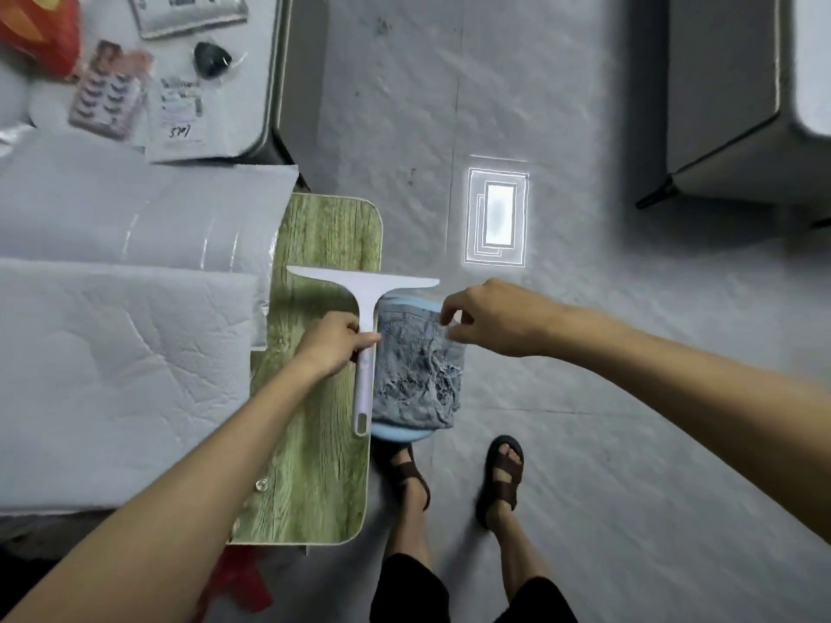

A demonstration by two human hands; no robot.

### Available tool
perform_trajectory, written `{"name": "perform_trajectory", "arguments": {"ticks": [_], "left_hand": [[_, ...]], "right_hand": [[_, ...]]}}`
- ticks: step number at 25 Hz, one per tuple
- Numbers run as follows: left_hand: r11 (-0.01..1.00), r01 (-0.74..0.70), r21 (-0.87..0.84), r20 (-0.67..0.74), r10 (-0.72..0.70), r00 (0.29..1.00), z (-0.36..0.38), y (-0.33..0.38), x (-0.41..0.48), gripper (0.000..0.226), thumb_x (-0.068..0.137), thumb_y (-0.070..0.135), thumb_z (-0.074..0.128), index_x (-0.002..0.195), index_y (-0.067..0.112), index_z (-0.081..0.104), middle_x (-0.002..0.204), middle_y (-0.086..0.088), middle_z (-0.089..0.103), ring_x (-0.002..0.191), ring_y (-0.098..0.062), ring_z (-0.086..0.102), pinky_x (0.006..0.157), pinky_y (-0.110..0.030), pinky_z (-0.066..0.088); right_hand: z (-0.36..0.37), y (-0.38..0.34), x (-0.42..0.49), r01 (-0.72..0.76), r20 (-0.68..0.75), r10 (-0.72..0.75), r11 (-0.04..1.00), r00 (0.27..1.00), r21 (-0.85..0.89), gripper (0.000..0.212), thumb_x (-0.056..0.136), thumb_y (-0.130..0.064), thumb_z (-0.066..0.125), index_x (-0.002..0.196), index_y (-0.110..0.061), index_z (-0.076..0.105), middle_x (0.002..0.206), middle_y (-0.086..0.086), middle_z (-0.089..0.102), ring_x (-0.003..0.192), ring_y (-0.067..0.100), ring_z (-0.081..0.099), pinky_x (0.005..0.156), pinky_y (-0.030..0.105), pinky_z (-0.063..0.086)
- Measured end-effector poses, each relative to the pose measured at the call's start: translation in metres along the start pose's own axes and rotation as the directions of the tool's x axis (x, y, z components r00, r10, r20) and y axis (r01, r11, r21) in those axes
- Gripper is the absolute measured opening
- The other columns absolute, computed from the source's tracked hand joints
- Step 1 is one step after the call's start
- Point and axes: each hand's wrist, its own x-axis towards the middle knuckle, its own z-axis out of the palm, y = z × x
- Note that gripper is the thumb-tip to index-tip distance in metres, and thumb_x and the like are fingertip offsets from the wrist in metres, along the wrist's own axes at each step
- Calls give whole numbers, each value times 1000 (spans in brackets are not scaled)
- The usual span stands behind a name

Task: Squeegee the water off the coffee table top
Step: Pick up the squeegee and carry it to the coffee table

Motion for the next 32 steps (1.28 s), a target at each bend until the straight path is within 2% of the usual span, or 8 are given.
{"name": "perform_trajectory", "arguments": {"ticks": [4, 9, 16, 19, 23, 26, 29, 32], "left_hand": [[953, -173, -248, 44, 189, 981, -22, 131, -57, 21, 85, 27, 70, 72, 11, 62, 61, 4, 62, 51, -8, 55, 52, -22, 42], [842, -253, -476, 7, 291, 957, -44, 296, -120, 22, 80, 25, 76, 76, 11, 59, 60, 3, 62, 48, -9, 58, 48, -17, 49], [771, -349, -533, -137, 328, 935, -14, 509, -164, 29, 81, 24, 74, 66, 15, 51, 48, 4, 61, 43, -8, 56, 51, -20, 50], [743, -371, -557, -124, 367, 922, -9, 597, -168, 24, 83, 19, 72, 70, 9, 55, 54, -6, 63, 47, -12, 59, 53, -21, 54], [788, -412, -458, -17, 455, 890, -25, 687, -144, 18, 91, 16, 63, 82, 1, 62, 55, -6, 65, 53, -13, 66, 58, -20, 58], [844, -406, -350, 25, 442, 897, -41, 742, -107, 17, 91, 27, 62, 88, 11, 67, 77, -13, 68, 59, -21, 67, 55, -24, 57], [882, -447, -149, 85, 462, 883, -60, 799, -51, 16, 91, 30, 60, 90, 16, 66, 83, -10, 69, 61, -21, 66, 56, -24, 54], [833, -549, 67, 122, 540, 833, -88, 868, 7, 15, 90, 30, 59, 93, 16, 66, 87, -8, 70, 62, -18, 63, 56, -23, 49]], "right_hand": [[-52, 19, -71, -13, -16, 18, 965, 1000, 263, 24, 95, -28, 54, 113, -17, 65, 96, 4, 72, 75, 16, 64, 70, 28, 52], [-142, 58, -180, 74, -157, 36, 763, 987, 642, 24, 96, -31, 55, 112, -15, 63, 94, 5, 72, 78, 15, 67, 71, 28, 55], [-256, 150, -287, 196, -293, 72, 591, 953, 782, 27, 96, -27, 55, 112, -5, 57, 99, 16, 67, 85, 29, 70, 77, 37, 57], [-318, 199, -320, 204, -325, 79, 636, 942, 745, 12, 94, -17, 57, 98, -6, 55, 91, 17, 68, 74, 30, 70, 72, 39, 57], [-394, 257, -327, 132, -457, 187, 804, 870, 580, 12, 94, -17, 53, 86, -8, 56, 78, 7, 66, 57, 18, 63, 56, 29, 54], [-446, 299, -306, 18, -519, 248, 891, 818, 454, 20, 96, -23, 46, 79, -12, 51, 85, 12, 64, 69, 26, 59, 61, 33, 43], [-504, 352, -271, -121, -541, 336, 911, 771, 394, 20, 96, -27, 45, 89, -9, 50, 99, 19, 63, 89, 35, 59, 66, 33, 38], [-566, 403, -248, -214, -526, 437, 876, 730, 431, 26, 94, -28, 51, 106, -5, 49, 102, 17, 60, 87, 33, 56, 65, 33, 39]]}}
